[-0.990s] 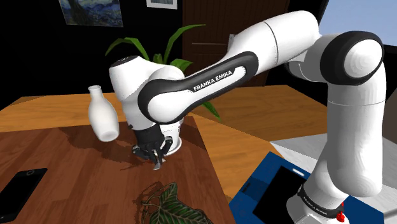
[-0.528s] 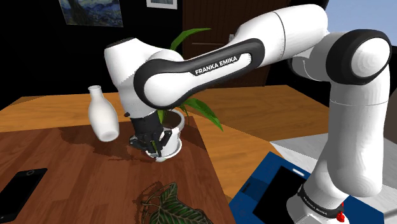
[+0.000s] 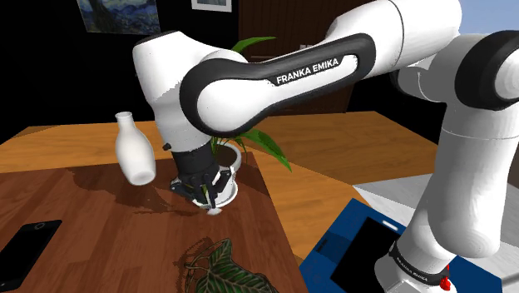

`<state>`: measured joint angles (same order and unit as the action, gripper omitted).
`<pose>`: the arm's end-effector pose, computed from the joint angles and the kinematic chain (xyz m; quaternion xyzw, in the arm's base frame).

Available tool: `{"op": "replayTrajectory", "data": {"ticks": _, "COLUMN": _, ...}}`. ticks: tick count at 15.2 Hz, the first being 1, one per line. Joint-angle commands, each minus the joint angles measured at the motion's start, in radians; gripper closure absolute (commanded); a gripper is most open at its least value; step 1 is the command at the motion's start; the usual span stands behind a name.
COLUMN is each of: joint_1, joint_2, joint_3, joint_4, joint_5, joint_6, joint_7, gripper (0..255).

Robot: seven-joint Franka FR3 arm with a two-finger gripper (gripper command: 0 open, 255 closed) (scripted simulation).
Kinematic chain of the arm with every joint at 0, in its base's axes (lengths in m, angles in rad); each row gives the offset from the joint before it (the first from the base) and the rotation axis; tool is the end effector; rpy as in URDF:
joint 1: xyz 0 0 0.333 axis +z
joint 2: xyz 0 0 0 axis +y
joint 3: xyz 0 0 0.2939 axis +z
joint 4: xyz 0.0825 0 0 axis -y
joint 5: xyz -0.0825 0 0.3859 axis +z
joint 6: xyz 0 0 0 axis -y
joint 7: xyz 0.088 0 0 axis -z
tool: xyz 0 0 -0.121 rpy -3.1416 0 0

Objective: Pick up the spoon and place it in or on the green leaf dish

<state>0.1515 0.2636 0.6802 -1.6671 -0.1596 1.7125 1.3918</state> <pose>0.4374 0.4148 0.4308 0.9623 -0.2605 -0.0392 0.0683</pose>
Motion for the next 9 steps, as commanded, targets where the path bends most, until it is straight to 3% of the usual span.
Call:
{"op": "replayTrajectory", "data": {"ticks": 1, "joint_1": 0.002, "joint_2": -0.049, "joint_3": 0.018, "joint_4": -0.061, "joint_5": 0.032, "joint_6": 0.020, "joint_7": 0.020, "gripper": 255}}
{"op": "replayTrajectory", "data": {"ticks": 9, "joint_1": 0.043, "joint_2": -0.218, "joint_3": 0.086, "joint_4": -0.217, "joint_5": 0.156, "joint_6": 0.048, "joint_7": 0.101, "gripper": 255}}
